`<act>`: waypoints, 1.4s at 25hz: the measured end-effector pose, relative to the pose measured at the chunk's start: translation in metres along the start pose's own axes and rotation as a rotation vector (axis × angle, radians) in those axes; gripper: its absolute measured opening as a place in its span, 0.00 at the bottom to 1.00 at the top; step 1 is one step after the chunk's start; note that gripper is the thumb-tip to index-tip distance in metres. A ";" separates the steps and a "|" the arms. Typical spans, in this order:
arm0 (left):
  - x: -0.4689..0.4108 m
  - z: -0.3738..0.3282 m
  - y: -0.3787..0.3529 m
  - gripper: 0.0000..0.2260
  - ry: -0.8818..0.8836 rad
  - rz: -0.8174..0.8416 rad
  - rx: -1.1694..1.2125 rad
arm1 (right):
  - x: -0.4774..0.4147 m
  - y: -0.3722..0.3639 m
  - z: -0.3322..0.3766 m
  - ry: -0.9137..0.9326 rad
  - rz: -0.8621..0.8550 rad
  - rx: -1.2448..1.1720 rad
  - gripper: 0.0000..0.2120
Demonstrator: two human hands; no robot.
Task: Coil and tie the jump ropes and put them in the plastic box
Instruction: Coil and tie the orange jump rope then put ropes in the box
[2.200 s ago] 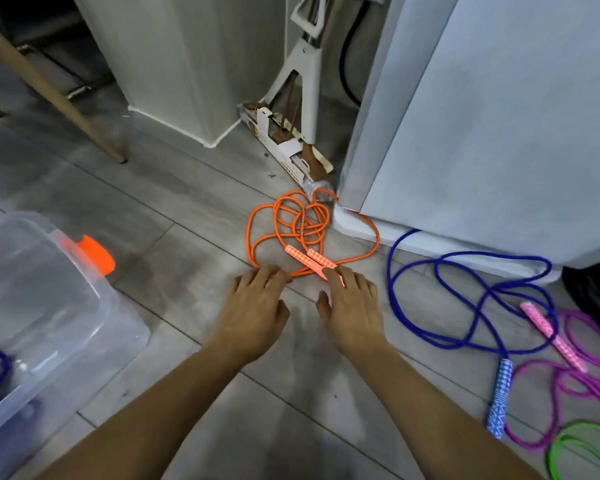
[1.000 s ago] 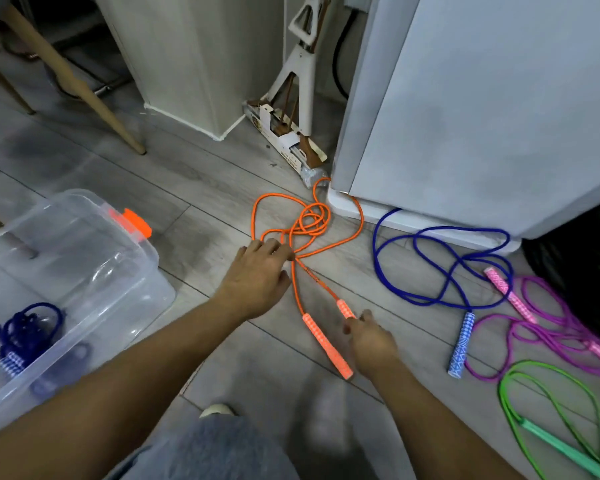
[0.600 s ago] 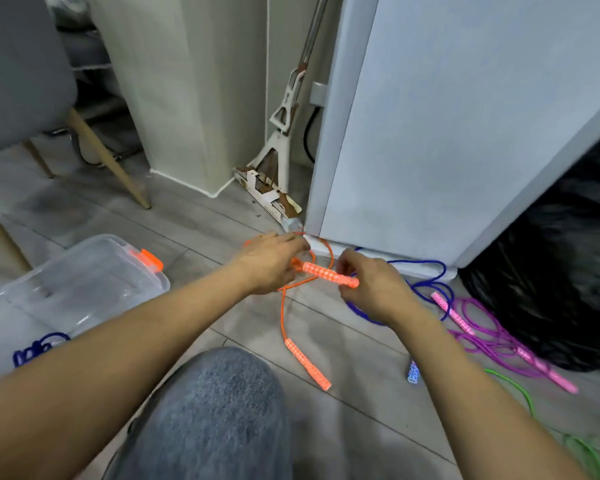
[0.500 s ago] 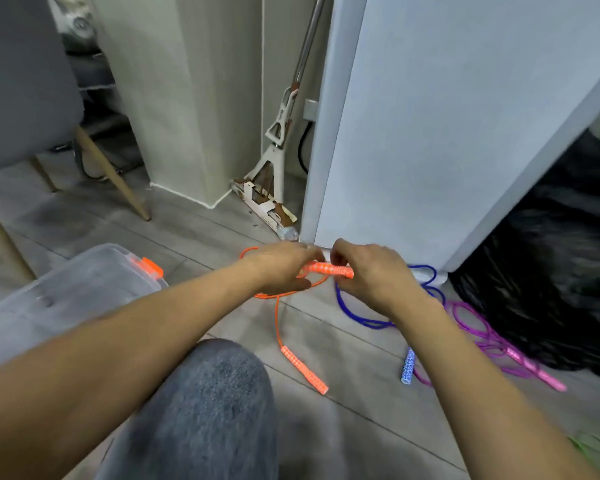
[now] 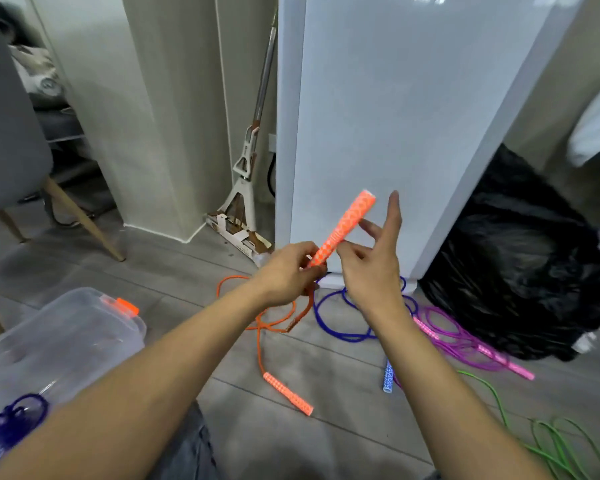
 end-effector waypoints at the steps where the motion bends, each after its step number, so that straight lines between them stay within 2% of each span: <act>1: 0.001 0.001 -0.003 0.05 0.066 -0.038 0.194 | 0.002 0.002 -0.002 -0.051 -0.006 -0.030 0.45; 2: 0.002 0.002 -0.003 0.06 0.133 -0.090 0.397 | 0.003 -0.001 -0.009 -0.100 0.046 -0.046 0.42; 4: 0.004 0.003 0.001 0.06 0.244 -0.194 0.721 | 0.009 -0.021 -0.025 -0.196 0.322 -0.044 0.28; 5: 0.004 0.005 0.003 0.07 0.291 -0.222 0.801 | 0.015 -0.032 -0.034 -0.223 0.463 -0.027 0.18; 6: 0.004 0.008 0.006 0.08 0.331 -0.239 0.828 | 0.017 -0.039 -0.042 -0.225 0.538 -0.022 0.10; 7: 0.005 0.011 0.011 0.09 0.358 -0.254 0.821 | 0.015 -0.040 -0.047 -0.216 0.561 -0.027 0.07; 11: 0.008 0.026 0.041 0.11 0.378 -0.433 0.702 | -0.005 -0.017 -0.052 -0.223 0.649 0.117 0.14; 12: 0.008 0.031 0.048 0.13 0.410 -0.460 0.684 | -0.010 -0.007 -0.054 -0.218 0.638 0.169 0.15; 14: 0.012 0.037 0.051 0.15 0.522 -0.401 0.604 | -0.022 0.016 -0.046 -0.119 0.489 0.270 0.16; 15: 0.015 0.037 0.051 0.16 0.572 -0.350 0.482 | -0.026 0.023 -0.040 -0.065 0.406 0.264 0.16; 16: 0.016 0.037 0.052 0.17 0.580 -0.330 0.260 | -0.027 0.026 -0.033 -0.030 0.362 0.209 0.16; 18: 0.014 0.026 0.055 0.14 0.446 -0.415 -0.180 | -0.024 0.018 -0.020 0.009 0.383 0.125 0.15; 19: 0.013 0.014 0.047 0.08 0.324 -0.417 -0.186 | -0.020 0.010 -0.016 0.022 0.415 0.129 0.15; 20: 0.008 0.005 0.033 0.03 0.203 -0.331 -0.040 | -0.017 0.003 -0.016 0.025 0.432 0.144 0.15; 21: 0.005 -0.003 0.017 0.05 0.125 -0.192 0.162 | -0.014 -0.003 -0.015 0.025 0.431 0.147 0.15; 23: 0.005 -0.014 -0.013 0.09 0.083 0.058 0.453 | -0.015 -0.005 -0.016 0.011 0.387 0.126 0.14; 24: 0.006 -0.016 -0.019 0.09 0.079 0.123 0.501 | -0.017 -0.002 -0.016 0.001 0.365 0.116 0.14; 26: 0.006 -0.016 -0.018 0.11 0.075 0.144 0.469 | -0.021 0.011 -0.016 -0.028 0.360 0.110 0.14; 28: 0.003 -0.009 -0.004 0.13 0.067 0.069 0.323 | -0.023 0.022 -0.020 -0.065 0.421 0.129 0.13; 31: -0.003 0.006 0.031 0.13 0.042 -0.228 -0.085 | -0.026 0.035 -0.033 -0.049 0.506 0.272 0.14; 33: -0.003 0.021 0.057 0.14 0.108 -0.444 -0.163 | -0.032 0.049 -0.042 -0.056 0.472 0.357 0.15; 35: -0.002 0.035 0.077 0.15 0.165 -0.568 -0.180 | -0.038 0.064 -0.048 -0.070 0.406 0.401 0.16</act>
Point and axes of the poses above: each hand's wrist, its own x-axis away from the middle knuckle, its own y-axis out of the back of the hand, z = x × y, the point moved 6 cm from there along -x, towards the middle knuckle, and after that the axes turned 4 degrees about y, right-handed, at the moved point
